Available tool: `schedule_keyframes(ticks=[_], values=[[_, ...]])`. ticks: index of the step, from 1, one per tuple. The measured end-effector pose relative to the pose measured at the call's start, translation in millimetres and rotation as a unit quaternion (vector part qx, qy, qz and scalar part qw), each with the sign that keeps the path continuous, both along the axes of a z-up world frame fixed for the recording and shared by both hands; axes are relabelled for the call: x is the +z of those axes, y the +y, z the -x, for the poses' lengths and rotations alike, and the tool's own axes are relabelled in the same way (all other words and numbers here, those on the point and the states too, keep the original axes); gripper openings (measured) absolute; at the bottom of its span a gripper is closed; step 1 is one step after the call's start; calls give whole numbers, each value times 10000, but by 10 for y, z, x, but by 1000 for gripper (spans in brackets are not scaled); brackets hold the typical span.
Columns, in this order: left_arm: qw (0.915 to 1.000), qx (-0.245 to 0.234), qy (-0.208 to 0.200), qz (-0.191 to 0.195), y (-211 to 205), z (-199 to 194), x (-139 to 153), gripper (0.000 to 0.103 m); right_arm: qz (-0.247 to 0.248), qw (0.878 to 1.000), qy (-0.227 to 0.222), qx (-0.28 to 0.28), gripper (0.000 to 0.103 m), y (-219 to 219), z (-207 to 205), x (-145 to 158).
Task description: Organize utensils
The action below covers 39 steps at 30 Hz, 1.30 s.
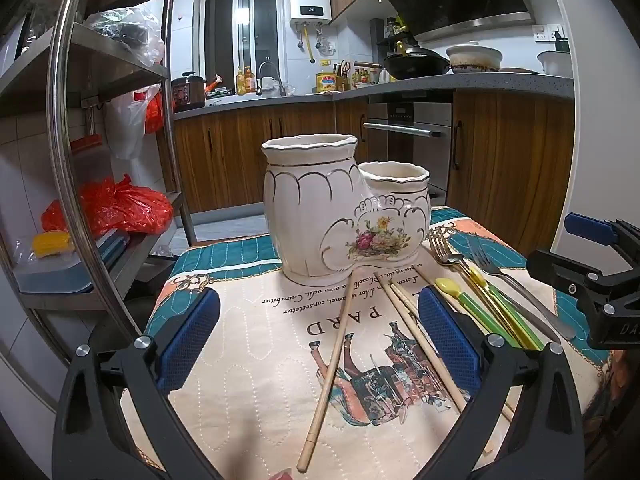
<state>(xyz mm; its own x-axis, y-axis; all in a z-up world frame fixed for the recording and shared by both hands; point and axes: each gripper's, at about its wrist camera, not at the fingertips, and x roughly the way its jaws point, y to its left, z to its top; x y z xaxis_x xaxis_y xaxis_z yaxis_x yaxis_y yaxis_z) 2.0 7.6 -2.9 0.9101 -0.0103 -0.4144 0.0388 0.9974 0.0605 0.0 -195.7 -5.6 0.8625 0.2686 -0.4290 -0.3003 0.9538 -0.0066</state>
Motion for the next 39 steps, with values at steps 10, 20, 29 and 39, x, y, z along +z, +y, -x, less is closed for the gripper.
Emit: schedule_keyframes(ticks=[10, 20, 29, 39], values=[[10000, 4, 3, 6, 1, 1, 2, 98, 14, 10000, 16, -3, 98, 4, -13, -9], [10000, -29, 16, -4, -62, 14, -18, 98, 5, 10000, -16, -4, 98, 12, -10, -20], [10000, -43, 54, 0, -81, -2, -25, 98, 13, 10000, 10, -6, 98, -1, -5, -12], [9997, -132, 210, -26, -64, -66, -6, 98, -38, 10000, 54, -29, 98, -86, -45, 67]])
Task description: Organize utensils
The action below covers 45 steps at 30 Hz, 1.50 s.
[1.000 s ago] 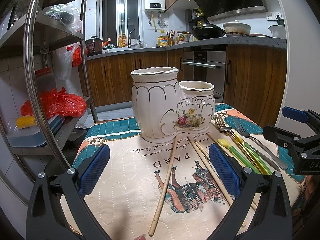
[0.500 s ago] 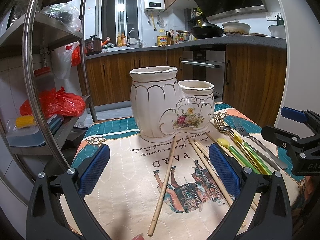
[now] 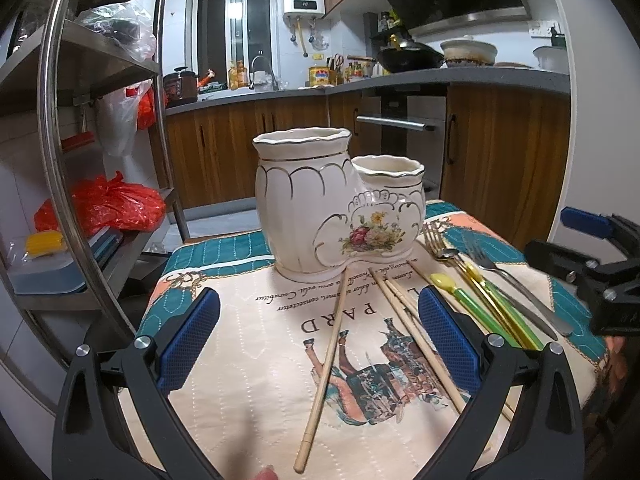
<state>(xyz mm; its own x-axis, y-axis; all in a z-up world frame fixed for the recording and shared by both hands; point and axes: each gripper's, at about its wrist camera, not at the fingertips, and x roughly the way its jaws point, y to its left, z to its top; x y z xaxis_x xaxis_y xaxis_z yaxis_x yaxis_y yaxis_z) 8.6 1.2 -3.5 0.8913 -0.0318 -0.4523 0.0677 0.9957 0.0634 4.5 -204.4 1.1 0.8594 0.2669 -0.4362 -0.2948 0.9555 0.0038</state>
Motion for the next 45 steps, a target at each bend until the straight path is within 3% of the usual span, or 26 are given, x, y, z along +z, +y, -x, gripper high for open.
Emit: schedule_keyframes(ticks=[4, 7, 11, 12, 13, 17, 21, 23, 25, 26, 28, 34, 37, 41, 43, 45], values=[[9997, -96, 203, -129, 36, -99, 123, 98, 182, 9997, -53, -157, 98, -96, -24, 164], [9978, -260, 377, -485, 23, -209, 285, 98, 181, 9997, -127, -76, 98, -190, -136, 266], [9904, -660, 833, -881, 2, -381, 396, 98, 658, 9978, -28, -78, 98, -270, -350, 278], [9892, -724, 948, -857, 14, -403, 391, 98, 718, 9973, 149, -66, 98, -285, -421, 241], [9876, -810, 1074, -806, 23, -421, 374, 98, 804, 9967, 53, -43, 98, -301, -441, 260], [9753, -1116, 1901, -164, 132, -532, 149, 97, 735, 9950, 678, 4, 98, -350, -670, 12], [9713, -1096, 2094, -281, 94, -537, -31, 97, 1206, 9838, 1323, 24, 95, -311, -760, -146], [9696, -1136, 2151, -284, 73, -548, -77, 94, 1259, 9796, 1563, 65, 86, -310, -770, -204], [9688, -1153, 2180, -263, 65, -555, -109, 89, 1184, 9759, 1829, 129, 78, -325, -839, -242], [9685, -1151, 2192, -255, 59, -560, -125, 87, 1148, 9762, 1834, 174, 77, -323, -861, -244], [9667, -1190, 2252, -231, 43, -574, -153, 71, 1158, 9771, 1776, 171, 64, -314, -918, -250], [9598, -1330, 2462, -213, 35, -547, -199, 49, 1064, 9781, 1733, 437, 41, -277, -1173, -238], [9568, -1352, 2570, -145, 47, -570, -224, 36, 883, 9765, 1834, 702, 34, -275, -1321, -247], [9574, -1337, 2554, -164, 29, -604, -223, 29, 518, 9722, 2043, 1017, 33, -306, -1506, -283], [9582, -1291, 2547, -203, 12, -627, -217, 17, 337, 9689, 2156, 1171, 21, -319, -1551, -308], [9587, -1227, 2562, -166, 31, -660, -211, 7, 348, 9690, 2118, 1224, 20, -306, -1581, -295]])
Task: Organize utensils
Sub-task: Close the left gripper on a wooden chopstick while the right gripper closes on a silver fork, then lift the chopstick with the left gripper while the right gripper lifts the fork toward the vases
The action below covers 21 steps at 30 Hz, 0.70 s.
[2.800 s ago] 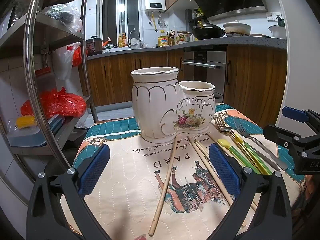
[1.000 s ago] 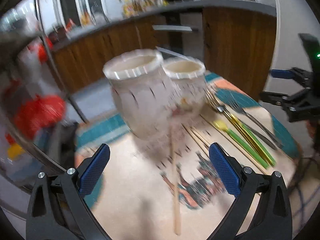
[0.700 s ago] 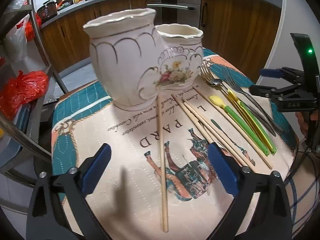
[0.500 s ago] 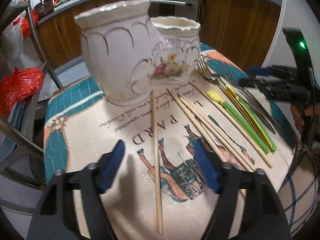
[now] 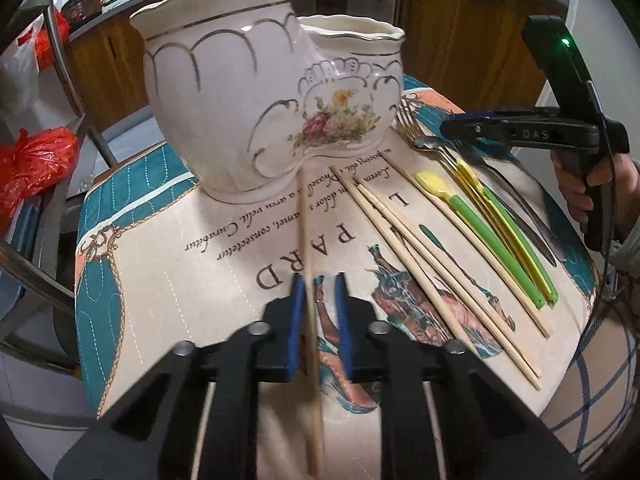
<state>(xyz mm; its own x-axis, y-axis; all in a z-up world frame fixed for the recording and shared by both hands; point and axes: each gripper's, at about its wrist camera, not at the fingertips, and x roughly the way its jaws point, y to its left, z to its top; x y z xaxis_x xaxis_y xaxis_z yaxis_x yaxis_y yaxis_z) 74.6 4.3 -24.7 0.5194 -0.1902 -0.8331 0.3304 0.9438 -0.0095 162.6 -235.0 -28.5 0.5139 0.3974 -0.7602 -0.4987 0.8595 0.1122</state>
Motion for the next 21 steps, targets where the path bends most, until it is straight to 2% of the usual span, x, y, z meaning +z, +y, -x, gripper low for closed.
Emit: schedule_keyframes(ticks=[4, 10, 13, 14, 17, 21], values=[[10000, 31, 2, 55, 34, -12, 0, 5, -143, 9997, -221, 17, 19, -12, 154, 106], [9998, -12, -187, 107, 48, 110, 55, 5, -85, 9931, -1164, -103, 17, 3, 496, 436], [9991, -1, -392, 146, 77, 210, 127, 5, -47, 9867, -1619, -152, 16, 14, 756, 580], [9985, -23, -506, 206, 93, 259, 168, 5, 0, 9833, -1811, -179, 5, 7, 836, 648], [9965, -27, -775, 297, 129, 369, 254, 5, 42, 9749, -2217, -197, 3, 15, 1041, 781], [9934, -11, -1091, 358, 163, 493, 338, 5, 123, 9671, -2531, -232, 3, 53, 1282, 924]])
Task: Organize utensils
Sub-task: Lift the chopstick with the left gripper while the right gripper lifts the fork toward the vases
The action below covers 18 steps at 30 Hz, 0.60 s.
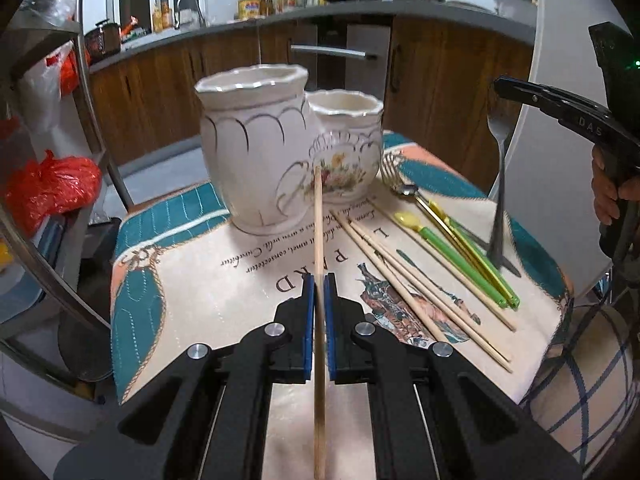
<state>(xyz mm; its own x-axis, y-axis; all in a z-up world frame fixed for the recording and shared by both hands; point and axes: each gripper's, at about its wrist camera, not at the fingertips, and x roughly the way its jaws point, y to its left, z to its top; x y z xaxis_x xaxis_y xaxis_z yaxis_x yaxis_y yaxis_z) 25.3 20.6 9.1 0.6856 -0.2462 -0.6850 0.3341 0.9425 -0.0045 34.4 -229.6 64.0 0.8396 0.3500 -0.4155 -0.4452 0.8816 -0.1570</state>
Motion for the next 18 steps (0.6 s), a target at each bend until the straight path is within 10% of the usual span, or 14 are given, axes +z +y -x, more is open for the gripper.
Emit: schedule_keyframes(ticks=[18], values=[[9775, 162, -2011, 613, 132, -54, 892, 5, -411, 9895, -1303, -472, 3, 296, 114, 819]])
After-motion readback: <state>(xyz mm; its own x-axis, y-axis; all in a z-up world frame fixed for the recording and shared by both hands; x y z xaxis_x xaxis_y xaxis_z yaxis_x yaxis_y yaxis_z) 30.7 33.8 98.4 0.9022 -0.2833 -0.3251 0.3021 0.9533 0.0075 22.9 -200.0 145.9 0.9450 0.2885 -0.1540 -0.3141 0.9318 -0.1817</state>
